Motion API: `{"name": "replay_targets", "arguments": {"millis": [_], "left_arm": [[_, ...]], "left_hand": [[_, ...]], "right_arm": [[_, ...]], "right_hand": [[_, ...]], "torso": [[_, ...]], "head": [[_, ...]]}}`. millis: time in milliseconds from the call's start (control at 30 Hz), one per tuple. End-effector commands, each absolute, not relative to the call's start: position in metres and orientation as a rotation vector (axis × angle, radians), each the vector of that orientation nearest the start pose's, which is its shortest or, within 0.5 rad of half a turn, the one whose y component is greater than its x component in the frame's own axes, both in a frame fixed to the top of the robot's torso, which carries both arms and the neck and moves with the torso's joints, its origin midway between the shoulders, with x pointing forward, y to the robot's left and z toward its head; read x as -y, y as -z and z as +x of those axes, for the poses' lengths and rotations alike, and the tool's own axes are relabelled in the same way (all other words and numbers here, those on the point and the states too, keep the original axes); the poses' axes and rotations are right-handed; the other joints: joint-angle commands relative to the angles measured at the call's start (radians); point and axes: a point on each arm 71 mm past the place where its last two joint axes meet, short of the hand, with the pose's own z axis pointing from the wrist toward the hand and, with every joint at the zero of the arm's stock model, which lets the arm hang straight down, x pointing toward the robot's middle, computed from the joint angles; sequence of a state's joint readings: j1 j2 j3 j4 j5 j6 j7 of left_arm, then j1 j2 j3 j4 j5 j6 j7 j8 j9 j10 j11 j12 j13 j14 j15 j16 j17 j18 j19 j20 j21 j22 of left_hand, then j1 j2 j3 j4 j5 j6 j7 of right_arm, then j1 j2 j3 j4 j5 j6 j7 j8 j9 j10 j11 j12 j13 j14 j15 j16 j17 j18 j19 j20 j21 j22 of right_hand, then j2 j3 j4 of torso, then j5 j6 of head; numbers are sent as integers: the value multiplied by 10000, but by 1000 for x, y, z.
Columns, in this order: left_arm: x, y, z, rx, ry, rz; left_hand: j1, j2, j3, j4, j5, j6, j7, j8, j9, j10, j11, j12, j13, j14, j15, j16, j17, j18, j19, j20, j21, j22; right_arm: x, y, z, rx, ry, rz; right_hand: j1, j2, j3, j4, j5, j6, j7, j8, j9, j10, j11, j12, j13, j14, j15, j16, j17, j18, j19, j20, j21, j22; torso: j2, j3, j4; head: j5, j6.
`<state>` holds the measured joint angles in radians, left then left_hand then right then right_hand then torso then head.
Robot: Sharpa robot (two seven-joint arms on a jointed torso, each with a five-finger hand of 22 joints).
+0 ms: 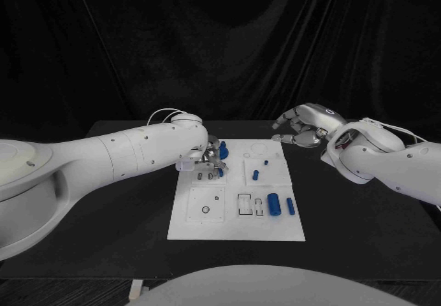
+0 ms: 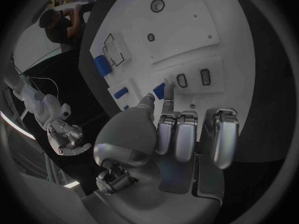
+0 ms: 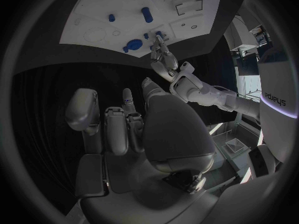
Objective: Assemble the parts on the task board
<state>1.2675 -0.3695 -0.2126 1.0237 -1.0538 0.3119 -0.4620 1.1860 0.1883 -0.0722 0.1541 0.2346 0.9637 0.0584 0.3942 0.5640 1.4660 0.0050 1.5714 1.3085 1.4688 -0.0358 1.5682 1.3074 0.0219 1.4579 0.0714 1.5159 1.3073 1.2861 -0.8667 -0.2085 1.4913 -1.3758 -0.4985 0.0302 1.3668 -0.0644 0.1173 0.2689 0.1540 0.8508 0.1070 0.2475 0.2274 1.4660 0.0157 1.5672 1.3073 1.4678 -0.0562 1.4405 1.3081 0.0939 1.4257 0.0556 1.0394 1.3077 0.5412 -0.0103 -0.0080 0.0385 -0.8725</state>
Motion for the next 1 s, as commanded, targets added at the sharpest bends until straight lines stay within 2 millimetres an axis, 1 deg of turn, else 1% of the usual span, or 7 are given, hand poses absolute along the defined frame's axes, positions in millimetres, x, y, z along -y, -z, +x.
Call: {"name": "replay_targets", "arguments": {"millis": [33,300,400,667,767,933,1000], "left_arm": [[-112,271,530,-25003,3110,758],[-112,272,530,-25050,3111,791],[-113,272,530,-25091,3072,792],[-114,273,529,-25148,3048,807],[-114,273,529,-25089,3127,777],[-118,272,529,-24875,3282,608],[-119,272,529,-24817,3308,549]], "left_hand": [[84,-27,101,-49,92,88,19,-75,29,1048,-61,-6,2623,1020,-74,26,2634,120,-54,-10,-58,1574],[276,-236,858,-567,315,178,-18,-384,226,1048,-94,-6,2623,1020,-104,26,2634,119,-39,-42,-77,1599],[307,-395,1258,-821,490,219,-22,-510,326,1048,-104,-6,2623,1020,-115,26,2634,117,-29,-52,-83,1613],[115,-653,1982,-1148,537,311,-27,-710,533,1048,-108,-6,2623,1020,-119,26,2634,118,-23,-58,-103,1629],[-7,-812,2506,-1403,604,361,-26,-814,690,1048,-119,-6,2623,1020,-116,26,2634,116,-4,-68,-109,1652],[-277,-1055,3364,-1749,1078,433,-19,-915,973,1048,-118,-6,2623,1020,-127,26,2634,111,29,-79,-114,1690],[-568,-1235,4060,-1964,1300,481,-32,-960,1229,1048,-124,-6,2623,1020,-133,26,2634,103,65,-79,-113,1726]], "right_arm": [[222,193,483,-15587,-6701,-1544],[222,194,483,-15648,-6662,-1516],[222,194,483,-15667,-6652,-1509],[221,196,483,-15746,-6634,-1500],[220,196,483,-15778,-6630,-1495],[221,197,483,-15817,-6602,-1472],[222,197,483,-15842,-6584,-1460]], "right_hand": [[-48,37,-31,12,-20,27,40,64,-16,1048,62,35,2635,707,79,-72,1239,48,-82,22,-79,1314],[-21,50,-23,-8,-5,25,43,65,-18,1048,71,35,2635,700,85,-95,1218,54,-97,28,-119,1303],[-6,55,-19,-20,3,25,45,67,-18,1048,75,35,2635,697,89,-106,1207,58,-105,30,-144,1297],[9,60,-15,-32,11,27,46,70,-18,1048,80,35,2635,693,92,-117,1197,61,-111,33,-163,1292],[15,62,-14,-36,14,28,47,71,-18,1048,82,35,2635,688,94,-138,1175,67,-122,35,-199,1283],[23,66,-11,-43,19,29,49,72,-18,1048,85,35,2635,680,96,-169,1144,71,-129,37,-221,1278],[23,66,-11,-43,19,29,49,72,-18,1048,85,35,2635,680,96,-169,1144,71,-129,37,-221,1278]], "torso": [[-6,14,19],[-12,10,25],[-12,8,22],[-23,9,17],[-25,16,27],[-26,22,41],[-23,20,44]], "head": [[-25,-2],[-34,-2],[-32,-2],[7,-2],[7,-2],[0,-2],[-8,-2]]}}
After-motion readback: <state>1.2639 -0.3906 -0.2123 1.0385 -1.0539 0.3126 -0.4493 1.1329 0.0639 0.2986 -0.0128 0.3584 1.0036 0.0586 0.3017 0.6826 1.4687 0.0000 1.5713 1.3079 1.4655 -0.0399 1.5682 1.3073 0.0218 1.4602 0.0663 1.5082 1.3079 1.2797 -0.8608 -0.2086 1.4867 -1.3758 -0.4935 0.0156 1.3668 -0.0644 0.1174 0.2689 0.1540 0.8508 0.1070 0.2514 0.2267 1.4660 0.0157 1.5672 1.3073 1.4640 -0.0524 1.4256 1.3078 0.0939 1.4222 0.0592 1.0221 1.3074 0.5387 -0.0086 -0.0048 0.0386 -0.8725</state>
